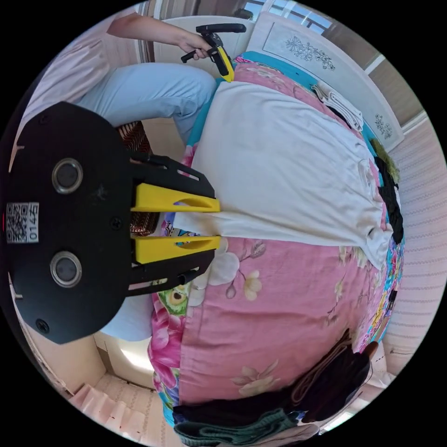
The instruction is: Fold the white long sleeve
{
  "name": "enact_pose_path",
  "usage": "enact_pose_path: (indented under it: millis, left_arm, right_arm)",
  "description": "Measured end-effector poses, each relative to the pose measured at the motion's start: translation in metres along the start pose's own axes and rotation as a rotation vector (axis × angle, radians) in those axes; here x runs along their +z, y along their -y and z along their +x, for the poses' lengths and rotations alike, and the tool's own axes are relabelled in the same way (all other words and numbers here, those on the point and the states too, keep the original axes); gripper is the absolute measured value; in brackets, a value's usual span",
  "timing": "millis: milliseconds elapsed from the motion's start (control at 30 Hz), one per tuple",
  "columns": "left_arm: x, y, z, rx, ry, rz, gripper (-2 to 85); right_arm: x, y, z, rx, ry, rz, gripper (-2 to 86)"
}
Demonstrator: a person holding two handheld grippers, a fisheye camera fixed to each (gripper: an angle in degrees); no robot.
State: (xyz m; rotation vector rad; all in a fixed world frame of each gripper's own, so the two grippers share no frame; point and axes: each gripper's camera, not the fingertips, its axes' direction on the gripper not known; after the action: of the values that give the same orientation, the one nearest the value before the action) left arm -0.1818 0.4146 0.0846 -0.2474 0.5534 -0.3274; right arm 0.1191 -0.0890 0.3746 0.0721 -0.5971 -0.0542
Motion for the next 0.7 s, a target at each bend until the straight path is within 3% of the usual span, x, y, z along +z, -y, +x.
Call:
enact_pose_path:
  millis: [167, 267, 600, 700]
  left_arm:
    - [0.024, 0.006, -0.008, 0.012, -0.055, -0.068, 6.5]
    - [0.032, 0.013, -0.009, 0.010, -0.018, -0.111, 2.6]
    - [-0.006, -0.022, -0.043, -0.035, -0.087, 0.001, -0.9]
    - [-0.007, -0.031, -0.049, -0.018, -0.017, -0.024, -0.8]
  right_arm:
    - [0.005, 0.000, 0.031, 0.074, 0.022, -0.038, 4.8]
    - [0.011, 0.002, 0.039, 0.062, 0.085, -0.061, 1.8]
    - [0.002, -0.002, 0.061, 0.026, 0.232, -0.137, 0.1]
    - [0.011, -0.004, 0.055, -0.020, 0.238, -0.210, 0.1]
